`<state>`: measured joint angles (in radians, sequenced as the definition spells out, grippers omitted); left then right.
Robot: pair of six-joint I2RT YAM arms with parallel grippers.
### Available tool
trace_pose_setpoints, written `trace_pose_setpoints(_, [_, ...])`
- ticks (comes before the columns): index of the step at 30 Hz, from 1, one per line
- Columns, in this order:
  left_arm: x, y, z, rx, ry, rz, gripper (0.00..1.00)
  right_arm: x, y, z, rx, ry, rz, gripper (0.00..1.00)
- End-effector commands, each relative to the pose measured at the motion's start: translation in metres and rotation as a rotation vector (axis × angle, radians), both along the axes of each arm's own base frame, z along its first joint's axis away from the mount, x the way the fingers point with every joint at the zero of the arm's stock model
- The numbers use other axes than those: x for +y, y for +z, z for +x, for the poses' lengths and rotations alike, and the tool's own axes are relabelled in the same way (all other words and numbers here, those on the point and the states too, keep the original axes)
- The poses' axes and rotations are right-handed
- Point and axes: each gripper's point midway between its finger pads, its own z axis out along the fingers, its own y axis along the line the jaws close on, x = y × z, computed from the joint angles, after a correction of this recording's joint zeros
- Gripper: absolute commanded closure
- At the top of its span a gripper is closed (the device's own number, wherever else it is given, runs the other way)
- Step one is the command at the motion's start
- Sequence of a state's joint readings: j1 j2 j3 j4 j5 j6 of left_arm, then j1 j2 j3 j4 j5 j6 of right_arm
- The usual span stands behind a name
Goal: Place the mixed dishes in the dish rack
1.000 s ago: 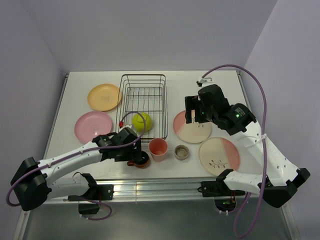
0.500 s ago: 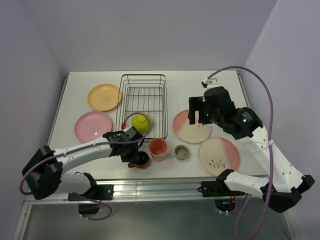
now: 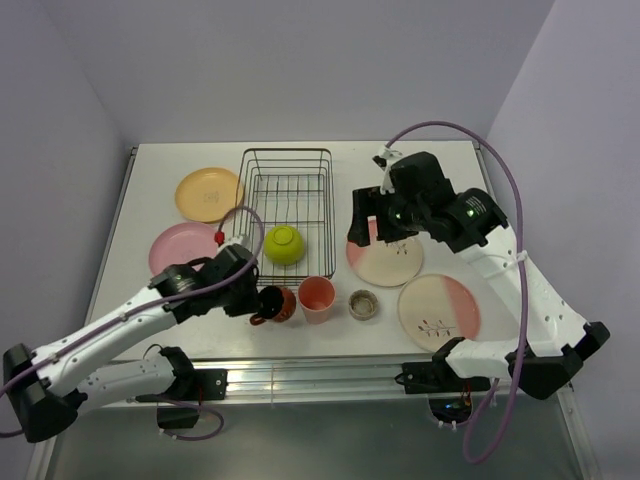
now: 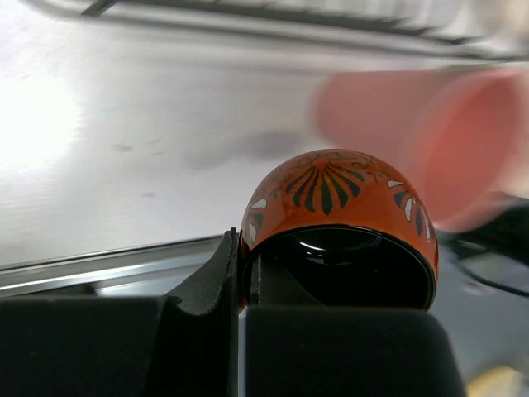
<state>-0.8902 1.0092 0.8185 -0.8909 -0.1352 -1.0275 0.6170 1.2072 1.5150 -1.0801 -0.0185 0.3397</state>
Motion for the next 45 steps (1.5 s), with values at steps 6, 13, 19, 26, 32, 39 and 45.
trace_pose_setpoints(6, [-0.071, 0.204, 0.036, -0.324, -0.107, -0.728, 1.00, 0.097, 0.073, -0.049, 0.148, 0.450, 0.518, 0.12])
trace_pose_setpoints(13, [-0.096, 0.268, 0.046, -0.411, -0.222, -0.983, 1.00, 0.122, 0.124, -0.076, 0.245, 0.581, 0.869, 0.11])
trace_pose_setpoints(19, [-0.099, 0.301, 0.045, -0.452, -0.263, -1.201, 1.00, 0.126, 0.127, -0.083, 0.295, 0.619, 0.978, 0.11])
trace_pose_setpoints(26, [-0.094, 0.315, 0.043, -0.456, -0.272, -1.303, 1.00, 0.130, 0.123, -0.076, 0.283, 0.611, 0.978, 0.11])
trace_pose_setpoints(32, [-0.088, 0.325, 0.044, -0.480, -0.268, -1.267, 1.00, 0.125, 0.115, -0.056, 0.189, 0.508, 0.822, 0.11])
trace_pose_setpoints(39, [-0.089, 0.320, 0.045, -0.463, -0.263, -1.248, 1.00, 0.116, 0.110, -0.039, 0.114, 0.435, 0.684, 0.10])
trace_pose_setpoints(45, [-0.088, 0.326, 0.042, -0.471, -0.281, -1.245, 1.00, 0.113, 0.103, -0.028, 0.104, 0.387, 0.623, 0.10])
